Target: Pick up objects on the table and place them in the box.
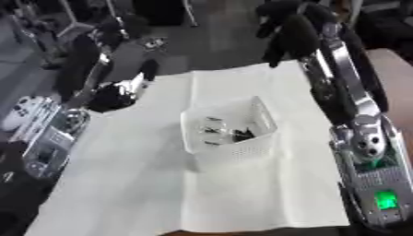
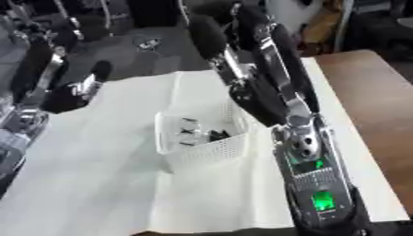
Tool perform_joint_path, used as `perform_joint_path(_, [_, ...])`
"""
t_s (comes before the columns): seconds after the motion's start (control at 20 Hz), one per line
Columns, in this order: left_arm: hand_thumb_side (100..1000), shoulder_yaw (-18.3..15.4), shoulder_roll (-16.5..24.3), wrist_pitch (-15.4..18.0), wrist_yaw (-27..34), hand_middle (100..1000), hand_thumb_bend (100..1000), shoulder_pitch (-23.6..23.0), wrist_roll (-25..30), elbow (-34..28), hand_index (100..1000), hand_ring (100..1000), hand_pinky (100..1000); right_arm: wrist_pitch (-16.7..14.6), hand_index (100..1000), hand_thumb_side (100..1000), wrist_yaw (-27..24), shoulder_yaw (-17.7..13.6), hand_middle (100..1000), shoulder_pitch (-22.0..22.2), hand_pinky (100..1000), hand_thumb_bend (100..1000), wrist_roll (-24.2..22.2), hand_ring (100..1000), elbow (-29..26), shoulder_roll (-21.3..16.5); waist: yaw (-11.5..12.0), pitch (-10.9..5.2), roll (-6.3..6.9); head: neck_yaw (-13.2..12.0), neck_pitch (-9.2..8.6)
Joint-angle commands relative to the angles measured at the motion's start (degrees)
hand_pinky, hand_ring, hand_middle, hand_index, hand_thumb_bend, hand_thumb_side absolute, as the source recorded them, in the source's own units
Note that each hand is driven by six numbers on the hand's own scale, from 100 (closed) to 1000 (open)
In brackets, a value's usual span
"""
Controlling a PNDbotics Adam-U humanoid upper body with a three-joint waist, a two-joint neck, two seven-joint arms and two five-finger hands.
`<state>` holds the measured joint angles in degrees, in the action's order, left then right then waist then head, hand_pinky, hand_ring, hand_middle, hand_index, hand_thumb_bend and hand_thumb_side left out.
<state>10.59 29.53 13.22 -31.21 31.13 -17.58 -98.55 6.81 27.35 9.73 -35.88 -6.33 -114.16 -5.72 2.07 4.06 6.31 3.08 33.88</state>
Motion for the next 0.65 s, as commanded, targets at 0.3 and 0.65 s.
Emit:
perform_joint_path(0.3, [1000, -5.6, -10.6, -3.9, 6.5, 786, 250, -5.1, 3.8, -15.6, 806, 674, 627, 0.4, 748, 1000, -0.3, -0.8, 538, -0.4, 382, 616, 0.6, 427, -0.4, -1.8, 2.7, -0.51, -1.84, 1.6, -5.33])
perform_joint_path(0.65, [1000, -5.8, -12.4, -2.3, 8.5, 790, 251, -4.8, 6.5, -16.0, 803, 678, 635, 1.2, 750, 1000, -0.8, -1.2, 539, -0.1, 377, 638, 0.1, 426, -0.4, -3.0, 4.4, -0.14, -2.88, 2.7, -7.07])
